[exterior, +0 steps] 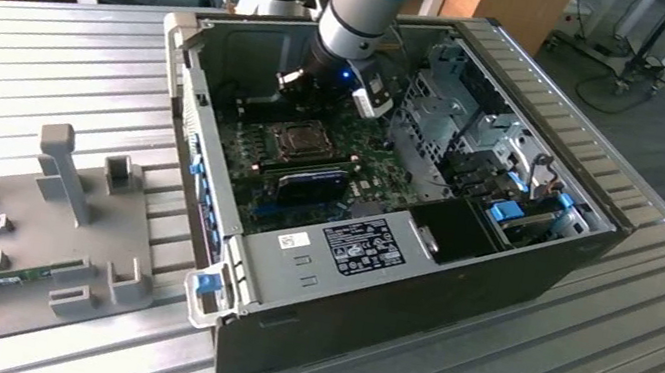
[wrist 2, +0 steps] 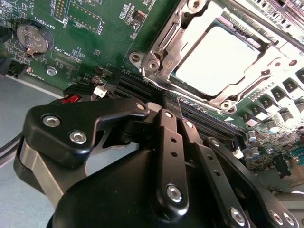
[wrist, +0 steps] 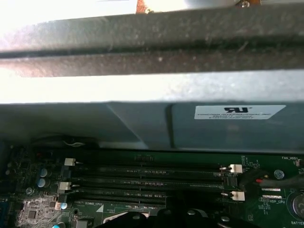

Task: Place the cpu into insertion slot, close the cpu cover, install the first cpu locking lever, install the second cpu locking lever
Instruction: 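Install the first cpu locking lever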

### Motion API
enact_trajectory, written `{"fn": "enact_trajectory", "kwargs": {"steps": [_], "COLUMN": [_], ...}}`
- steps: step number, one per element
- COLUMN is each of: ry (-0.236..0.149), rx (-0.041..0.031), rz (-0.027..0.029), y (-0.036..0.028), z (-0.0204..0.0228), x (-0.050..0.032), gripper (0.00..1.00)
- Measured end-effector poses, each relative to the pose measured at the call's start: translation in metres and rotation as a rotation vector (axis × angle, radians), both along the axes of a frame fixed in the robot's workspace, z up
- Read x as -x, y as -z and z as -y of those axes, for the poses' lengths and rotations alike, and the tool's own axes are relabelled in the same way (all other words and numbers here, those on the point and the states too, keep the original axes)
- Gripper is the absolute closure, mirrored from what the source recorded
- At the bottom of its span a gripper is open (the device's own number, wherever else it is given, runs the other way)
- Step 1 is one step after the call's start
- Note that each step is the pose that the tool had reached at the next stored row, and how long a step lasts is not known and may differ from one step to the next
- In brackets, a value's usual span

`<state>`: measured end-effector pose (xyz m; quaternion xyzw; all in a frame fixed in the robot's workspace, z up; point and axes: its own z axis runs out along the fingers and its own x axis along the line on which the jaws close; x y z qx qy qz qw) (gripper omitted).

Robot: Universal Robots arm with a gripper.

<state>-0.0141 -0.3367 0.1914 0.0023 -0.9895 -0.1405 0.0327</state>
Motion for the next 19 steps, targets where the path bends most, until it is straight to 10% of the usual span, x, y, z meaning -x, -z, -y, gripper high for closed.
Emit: {"fn": "enact_trajectory", "kwargs": {"steps": [19], "ry": [0.0], "rx": [0.0004], "rz": [-0.0002], "y": [-0.0115], "z": [0.0001], "x": [0.0], "gripper": [0.89]}}
